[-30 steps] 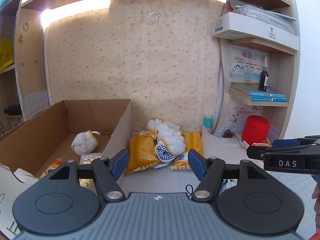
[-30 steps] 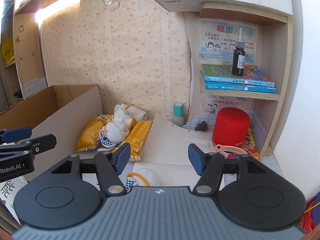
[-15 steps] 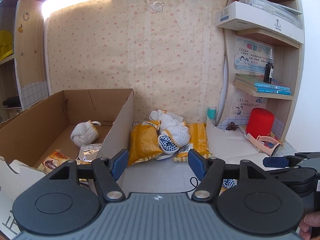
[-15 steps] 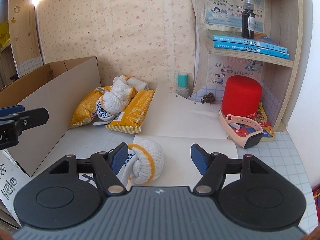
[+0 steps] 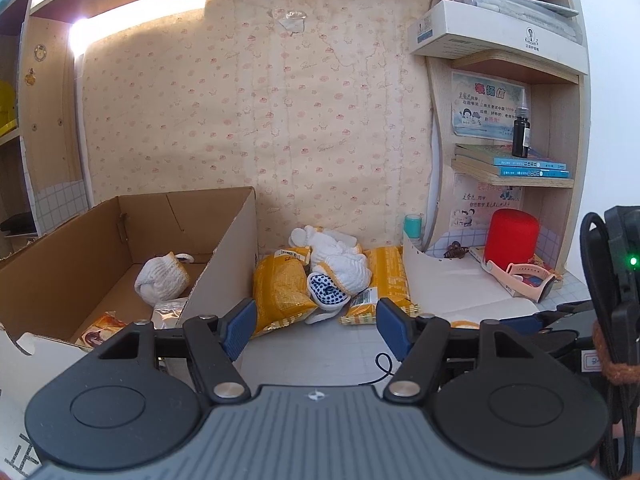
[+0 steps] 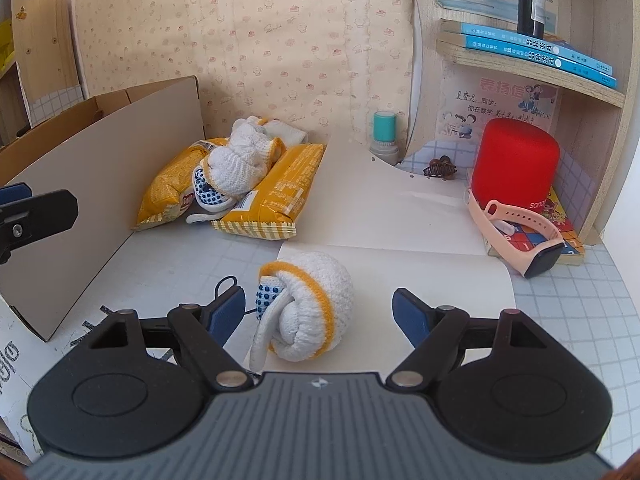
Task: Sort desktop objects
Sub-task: 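Lower the right gripper onto the rolled white glove and grasp it, then grasp the blue-dotted white glove on the yellow bags with the left gripper while the right holds its glove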
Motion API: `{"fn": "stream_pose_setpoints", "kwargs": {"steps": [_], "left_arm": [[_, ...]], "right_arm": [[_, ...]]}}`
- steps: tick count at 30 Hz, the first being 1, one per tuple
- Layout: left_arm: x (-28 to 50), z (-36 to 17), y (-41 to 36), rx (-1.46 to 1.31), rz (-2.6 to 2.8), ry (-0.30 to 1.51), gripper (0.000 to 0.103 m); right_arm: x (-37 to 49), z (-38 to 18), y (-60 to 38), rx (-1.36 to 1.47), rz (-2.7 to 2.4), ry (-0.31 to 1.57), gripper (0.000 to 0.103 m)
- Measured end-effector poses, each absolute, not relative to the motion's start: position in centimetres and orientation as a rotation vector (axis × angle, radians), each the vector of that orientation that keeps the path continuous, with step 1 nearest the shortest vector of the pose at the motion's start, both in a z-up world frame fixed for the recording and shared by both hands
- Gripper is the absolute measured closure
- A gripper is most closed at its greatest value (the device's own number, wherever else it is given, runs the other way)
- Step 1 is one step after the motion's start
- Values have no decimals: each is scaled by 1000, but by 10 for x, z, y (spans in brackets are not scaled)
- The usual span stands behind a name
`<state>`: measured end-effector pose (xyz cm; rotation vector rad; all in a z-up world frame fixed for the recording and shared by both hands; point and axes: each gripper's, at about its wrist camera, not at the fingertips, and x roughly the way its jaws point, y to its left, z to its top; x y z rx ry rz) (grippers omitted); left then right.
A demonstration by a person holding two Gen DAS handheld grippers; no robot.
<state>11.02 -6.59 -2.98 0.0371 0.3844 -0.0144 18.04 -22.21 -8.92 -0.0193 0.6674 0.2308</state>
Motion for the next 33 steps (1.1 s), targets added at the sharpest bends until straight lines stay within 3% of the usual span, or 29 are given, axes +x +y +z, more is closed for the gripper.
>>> {"fn": "stream_pose_setpoints", "kwargs": {"steps": [9, 11, 13, 14, 33], "left_arm": [[115, -34, -72, 52, -29, 373, 34], [118, -35, -74, 49, -38, 378, 34], [121, -37, -77, 51, -44, 381, 34], [122, -38, -79, 53, -47, 381, 34], [211, -61, -95, -66, 78, 428, 34]], "right_arm": [[195, -101, -215, -14, 251, 706, 26], [198, -104, -214, -17, 264, 719, 34], [198, -105, -213, -26, 265, 712, 50], [198, -104, -214, -22, 272, 708, 52], [172, -76, -282, 40, 175, 589, 53]]}}
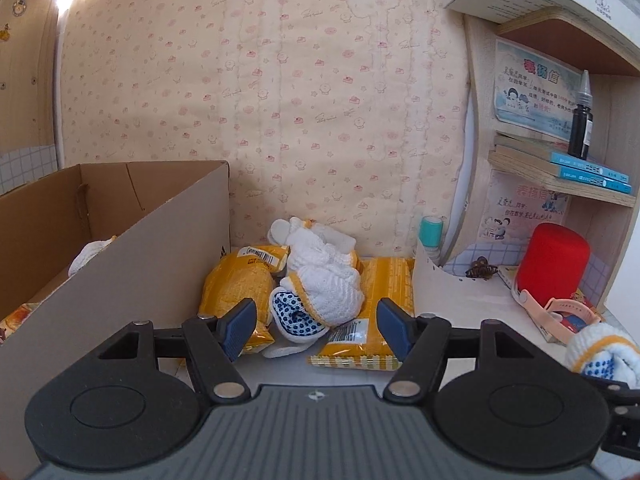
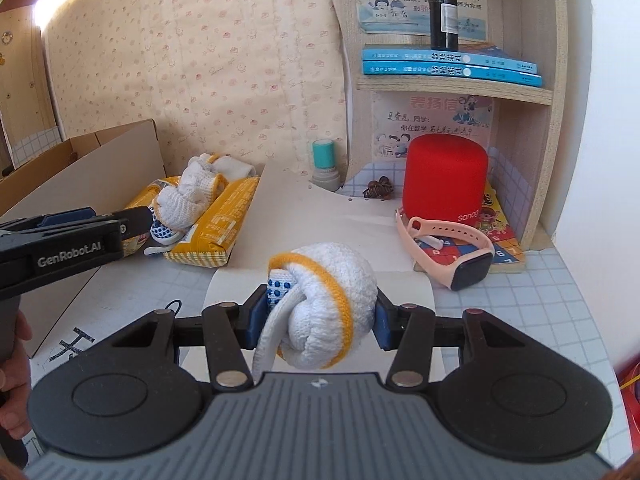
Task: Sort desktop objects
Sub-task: 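Grasp the blue-dotted white glove on the yellow bags with the left gripper while the right holds its glove, then carry both gloves with both grippers over the shoebox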
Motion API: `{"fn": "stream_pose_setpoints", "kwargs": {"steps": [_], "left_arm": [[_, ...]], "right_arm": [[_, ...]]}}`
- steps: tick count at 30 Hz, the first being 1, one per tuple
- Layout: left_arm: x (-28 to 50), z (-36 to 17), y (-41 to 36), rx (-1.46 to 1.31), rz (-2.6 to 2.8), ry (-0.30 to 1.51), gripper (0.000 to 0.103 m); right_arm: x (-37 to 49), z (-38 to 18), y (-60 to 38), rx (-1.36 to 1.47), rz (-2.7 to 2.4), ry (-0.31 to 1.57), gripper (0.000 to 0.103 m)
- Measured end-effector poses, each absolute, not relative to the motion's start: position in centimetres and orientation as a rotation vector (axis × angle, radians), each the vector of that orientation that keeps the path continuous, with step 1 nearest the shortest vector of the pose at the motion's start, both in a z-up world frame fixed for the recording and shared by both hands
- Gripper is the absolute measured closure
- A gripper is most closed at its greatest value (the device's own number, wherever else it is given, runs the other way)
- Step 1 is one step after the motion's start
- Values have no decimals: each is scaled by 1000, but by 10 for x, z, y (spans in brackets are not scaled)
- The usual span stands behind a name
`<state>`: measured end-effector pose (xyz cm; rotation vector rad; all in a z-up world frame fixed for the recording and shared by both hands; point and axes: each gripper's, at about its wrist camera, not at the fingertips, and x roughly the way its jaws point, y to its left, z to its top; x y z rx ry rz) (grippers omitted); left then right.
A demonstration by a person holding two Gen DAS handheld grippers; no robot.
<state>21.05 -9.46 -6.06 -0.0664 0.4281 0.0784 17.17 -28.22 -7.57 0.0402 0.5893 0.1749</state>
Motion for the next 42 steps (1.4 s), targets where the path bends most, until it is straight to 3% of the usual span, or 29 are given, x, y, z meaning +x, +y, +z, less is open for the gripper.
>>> {"fn": "stream_pose_setpoints", "kwargs": {"steps": [14, 19, 22, 42], "left_arm": [[261, -78, -91, -106, 89, 472, 33], [261, -83, -89, -109, 62, 444, 55], [255, -81, -91, -94, 53, 421, 61], [166, -28, -96, -52, 12, 236, 62]], "right_arm": [[173, -78, -303, 84, 169, 578, 53], [172, -74, -307, 92, 162, 563, 52], [170, -72, -310, 97, 153, 556, 52], [152, -52, -294, 80, 185, 510, 52]]}}
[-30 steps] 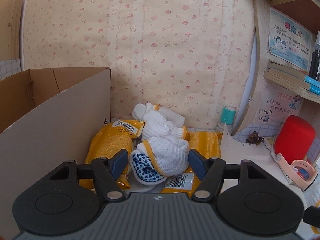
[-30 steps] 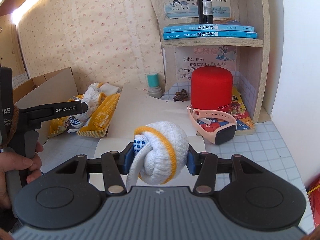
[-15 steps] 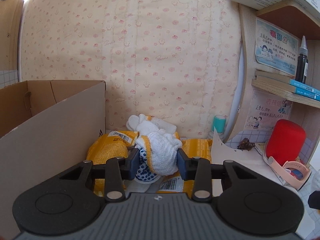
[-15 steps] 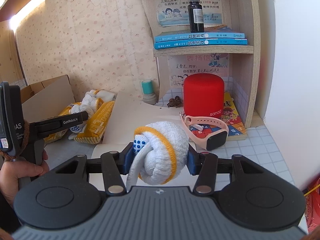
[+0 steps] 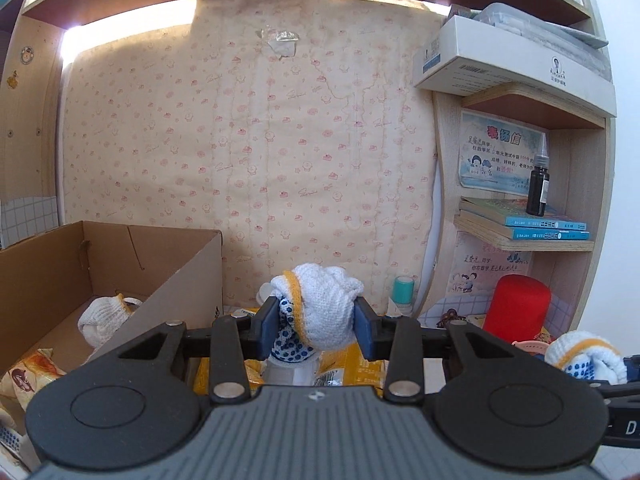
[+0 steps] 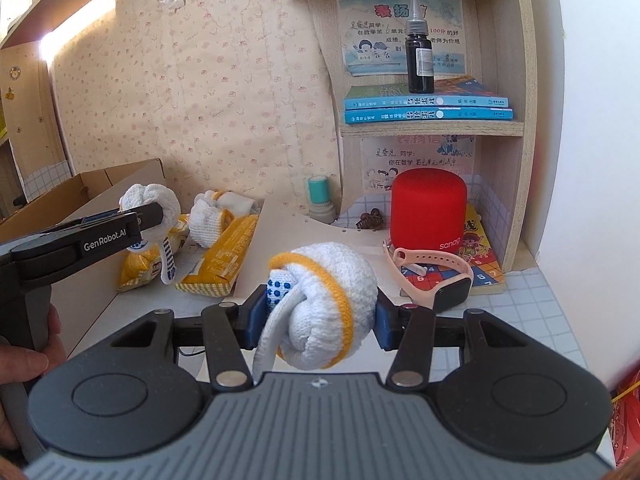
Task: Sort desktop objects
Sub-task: 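Carry both gloves with both grippers over the shoebox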
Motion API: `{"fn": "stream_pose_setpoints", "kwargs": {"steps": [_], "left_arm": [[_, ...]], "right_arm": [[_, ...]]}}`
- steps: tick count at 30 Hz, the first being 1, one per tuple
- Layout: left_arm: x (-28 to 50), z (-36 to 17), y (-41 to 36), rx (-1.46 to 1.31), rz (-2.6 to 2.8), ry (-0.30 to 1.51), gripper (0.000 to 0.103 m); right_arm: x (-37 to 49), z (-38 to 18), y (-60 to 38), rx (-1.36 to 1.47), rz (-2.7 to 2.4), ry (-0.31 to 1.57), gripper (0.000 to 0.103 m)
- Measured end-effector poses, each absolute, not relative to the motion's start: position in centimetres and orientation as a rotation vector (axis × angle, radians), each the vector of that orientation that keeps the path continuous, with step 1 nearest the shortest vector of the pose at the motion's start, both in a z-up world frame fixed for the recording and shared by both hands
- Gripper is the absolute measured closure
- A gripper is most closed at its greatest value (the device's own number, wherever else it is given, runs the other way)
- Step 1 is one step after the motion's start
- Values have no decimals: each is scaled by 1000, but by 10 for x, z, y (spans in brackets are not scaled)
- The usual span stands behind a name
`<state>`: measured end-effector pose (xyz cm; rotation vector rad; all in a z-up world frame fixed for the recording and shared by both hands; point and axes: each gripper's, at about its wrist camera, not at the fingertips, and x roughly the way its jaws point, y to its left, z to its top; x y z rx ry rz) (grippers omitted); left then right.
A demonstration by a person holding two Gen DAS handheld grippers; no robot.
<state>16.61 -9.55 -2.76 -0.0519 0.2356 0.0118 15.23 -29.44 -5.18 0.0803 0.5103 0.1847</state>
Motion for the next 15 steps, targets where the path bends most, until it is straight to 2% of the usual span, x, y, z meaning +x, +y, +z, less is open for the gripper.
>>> {"fn": "stream_pose_setpoints", "kwargs": {"steps": [15], "left_arm": [[103, 3, -52, -73, 53, 153, 62]], "right_arm": [[124, -21, -259, 35, 251, 452, 52]]}}
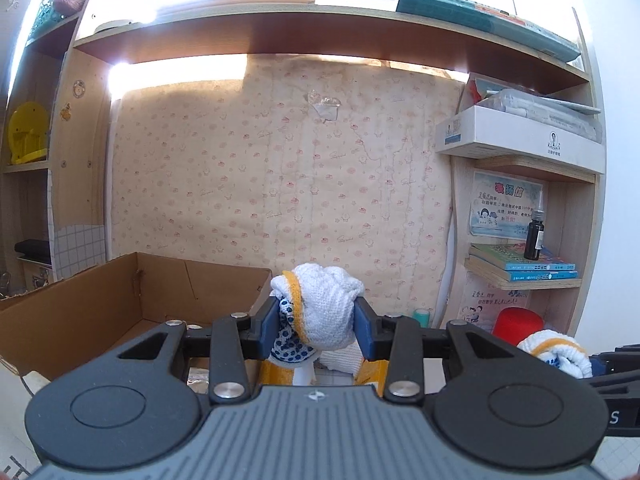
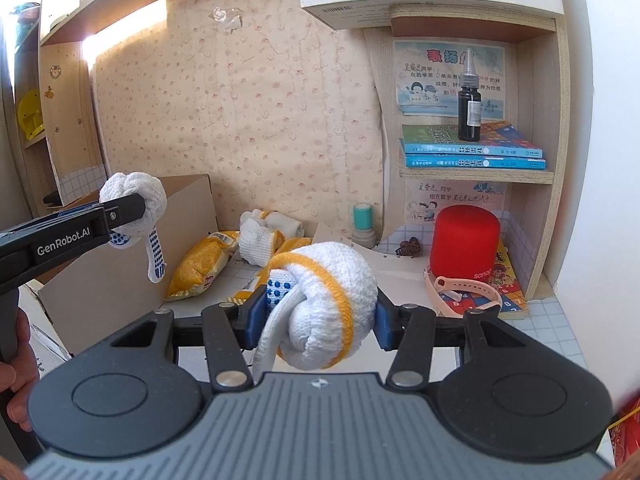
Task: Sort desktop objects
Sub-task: 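Carry both gloves with both grippers over the shoebox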
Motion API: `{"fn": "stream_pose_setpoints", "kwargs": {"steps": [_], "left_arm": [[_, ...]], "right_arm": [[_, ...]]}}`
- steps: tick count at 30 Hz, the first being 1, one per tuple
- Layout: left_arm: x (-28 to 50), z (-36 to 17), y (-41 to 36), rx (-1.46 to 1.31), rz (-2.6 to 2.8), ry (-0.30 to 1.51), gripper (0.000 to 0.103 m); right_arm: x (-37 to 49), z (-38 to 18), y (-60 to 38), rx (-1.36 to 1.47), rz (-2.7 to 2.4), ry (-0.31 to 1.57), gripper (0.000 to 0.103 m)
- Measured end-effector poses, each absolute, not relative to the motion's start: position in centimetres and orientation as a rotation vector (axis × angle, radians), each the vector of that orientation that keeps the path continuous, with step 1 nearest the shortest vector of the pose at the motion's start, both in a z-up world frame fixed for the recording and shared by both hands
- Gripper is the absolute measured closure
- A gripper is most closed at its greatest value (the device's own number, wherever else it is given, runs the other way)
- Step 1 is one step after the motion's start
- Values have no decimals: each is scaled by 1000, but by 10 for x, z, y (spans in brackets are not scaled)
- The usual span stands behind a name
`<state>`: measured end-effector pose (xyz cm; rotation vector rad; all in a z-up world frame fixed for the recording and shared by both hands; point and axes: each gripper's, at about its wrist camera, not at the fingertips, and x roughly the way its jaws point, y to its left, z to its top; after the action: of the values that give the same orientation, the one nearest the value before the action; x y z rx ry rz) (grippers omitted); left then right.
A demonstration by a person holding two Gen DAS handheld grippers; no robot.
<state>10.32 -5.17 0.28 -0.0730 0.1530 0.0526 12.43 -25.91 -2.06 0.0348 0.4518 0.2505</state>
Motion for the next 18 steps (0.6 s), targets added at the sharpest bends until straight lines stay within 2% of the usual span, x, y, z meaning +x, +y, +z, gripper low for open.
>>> {"fn": "stream_pose_setpoints", "kwargs": {"steps": [18], "left_arm": [[70, 15, 12, -87, 161, 127, 62]], "right_arm": [[123, 6, -176, -33, 395, 412, 52]]}}
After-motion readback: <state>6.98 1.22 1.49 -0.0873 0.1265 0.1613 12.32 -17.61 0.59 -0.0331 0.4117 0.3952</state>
